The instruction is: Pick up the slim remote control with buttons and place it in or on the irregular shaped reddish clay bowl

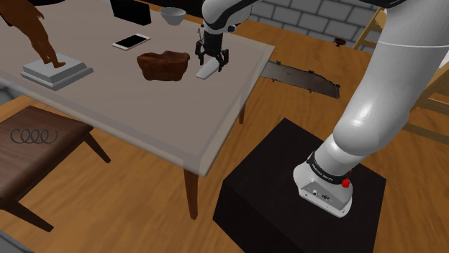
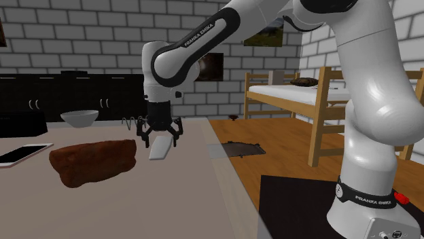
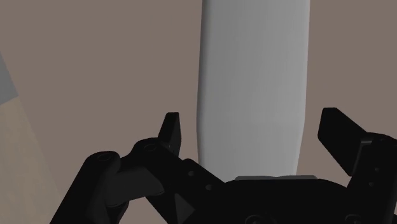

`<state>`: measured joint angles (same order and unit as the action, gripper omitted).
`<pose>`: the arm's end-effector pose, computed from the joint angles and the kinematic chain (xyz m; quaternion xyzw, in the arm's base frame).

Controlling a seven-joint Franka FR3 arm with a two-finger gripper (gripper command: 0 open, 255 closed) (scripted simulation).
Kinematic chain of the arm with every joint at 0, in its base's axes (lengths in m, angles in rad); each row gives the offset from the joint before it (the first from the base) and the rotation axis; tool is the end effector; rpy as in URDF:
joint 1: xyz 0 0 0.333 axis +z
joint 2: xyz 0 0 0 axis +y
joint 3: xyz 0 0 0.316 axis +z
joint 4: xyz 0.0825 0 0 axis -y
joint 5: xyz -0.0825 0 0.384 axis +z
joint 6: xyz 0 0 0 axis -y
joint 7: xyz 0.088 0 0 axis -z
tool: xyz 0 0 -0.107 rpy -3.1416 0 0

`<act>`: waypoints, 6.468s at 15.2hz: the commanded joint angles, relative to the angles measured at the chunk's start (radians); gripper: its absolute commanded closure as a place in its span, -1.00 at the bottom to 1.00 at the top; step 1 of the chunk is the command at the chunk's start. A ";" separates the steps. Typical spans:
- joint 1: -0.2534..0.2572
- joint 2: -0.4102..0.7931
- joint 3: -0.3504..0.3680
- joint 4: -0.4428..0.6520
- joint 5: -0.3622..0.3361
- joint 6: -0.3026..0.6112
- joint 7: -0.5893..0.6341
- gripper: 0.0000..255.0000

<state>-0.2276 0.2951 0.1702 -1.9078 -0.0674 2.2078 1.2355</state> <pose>0.6164 -0.0429 0.3469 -0.8079 0.5893 -0.0055 0.0006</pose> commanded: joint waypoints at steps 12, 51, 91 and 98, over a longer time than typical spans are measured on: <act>0.000 0.000 0.000 0.000 0.000 0.000 0.000 1.00; 0.070 0.006 0.045 0.475 -0.003 -0.472 0.084 1.00; 0.245 0.332 0.071 0.893 -0.081 -0.572 0.247 -1.00; 0.250 0.342 0.070 0.936 -0.082 -0.605 0.246 -1.00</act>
<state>0.0224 0.6360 0.2404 -0.9736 -0.1495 1.6039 1.4814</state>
